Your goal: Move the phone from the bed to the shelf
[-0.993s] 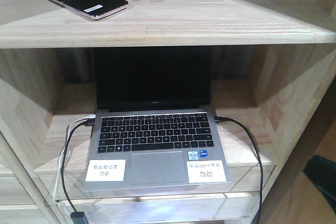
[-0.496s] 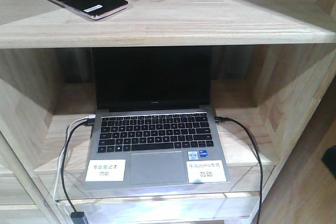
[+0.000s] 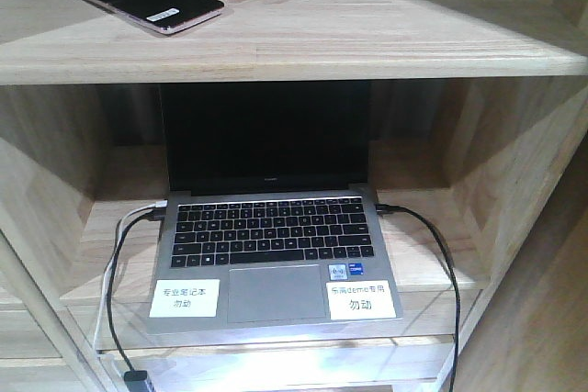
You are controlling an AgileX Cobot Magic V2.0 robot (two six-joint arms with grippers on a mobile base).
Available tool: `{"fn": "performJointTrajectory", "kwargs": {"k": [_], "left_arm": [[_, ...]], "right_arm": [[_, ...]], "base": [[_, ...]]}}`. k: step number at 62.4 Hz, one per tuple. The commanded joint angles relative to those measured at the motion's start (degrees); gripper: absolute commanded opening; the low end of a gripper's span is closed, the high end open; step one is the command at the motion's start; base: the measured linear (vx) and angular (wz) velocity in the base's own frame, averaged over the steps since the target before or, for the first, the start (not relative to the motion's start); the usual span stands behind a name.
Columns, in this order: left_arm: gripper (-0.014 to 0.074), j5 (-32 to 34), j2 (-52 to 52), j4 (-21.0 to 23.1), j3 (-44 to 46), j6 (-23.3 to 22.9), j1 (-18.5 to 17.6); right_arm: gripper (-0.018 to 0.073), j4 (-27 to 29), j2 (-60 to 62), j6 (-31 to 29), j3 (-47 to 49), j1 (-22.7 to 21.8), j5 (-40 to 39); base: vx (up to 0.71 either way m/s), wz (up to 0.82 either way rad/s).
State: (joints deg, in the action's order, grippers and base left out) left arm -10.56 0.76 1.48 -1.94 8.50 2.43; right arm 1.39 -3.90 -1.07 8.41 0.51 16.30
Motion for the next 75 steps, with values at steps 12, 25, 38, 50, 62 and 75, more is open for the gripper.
{"fn": "performJointTrajectory", "kwargs": {"k": [12, 25, 38, 50, 62, 75], "left_arm": [[0.0001, 4.1, 0.8, 0.5, 1.2, -0.3, -0.2], [0.0001, 4.1, 0.8, 0.5, 1.2, -0.3, -0.2], [0.0001, 4.1, 0.8, 0.5, 1.2, -0.3, -0.2], [0.0001, 4.1, 0.8, 0.5, 1.2, -0.3, -0.2], [0.0001, 4.1, 0.8, 0.5, 1.2, -0.3, -0.2], [0.0001, 4.1, 0.8, 0.5, 1.2, -0.3, -0.2]], "right_arm": [[-0.0009, -0.4, 2.5, 0.1, -9.0, -2.3, -15.8], [-0.0009, -0.7, 4.9, 1.1, -10.2, -2.3, -17.7], [-0.0009, -0.7, 5.2, 0.7, -10.2, -2.3, -17.6], [-0.0009, -0.7, 5.2, 0.7, -10.2, -2.3, -17.6], [-0.0009, -0.6, 5.2, 1.1, -10.2, -2.3, -17.6], [-0.0009, -0.5, 5.2, 1.1, -10.2, -2.3, -17.6]], "base": [[0.00, 0.00], [0.00, 0.00], [0.00, 0.00], [0.00, 0.00], [0.00, 0.00], [0.00, 0.00]]}}
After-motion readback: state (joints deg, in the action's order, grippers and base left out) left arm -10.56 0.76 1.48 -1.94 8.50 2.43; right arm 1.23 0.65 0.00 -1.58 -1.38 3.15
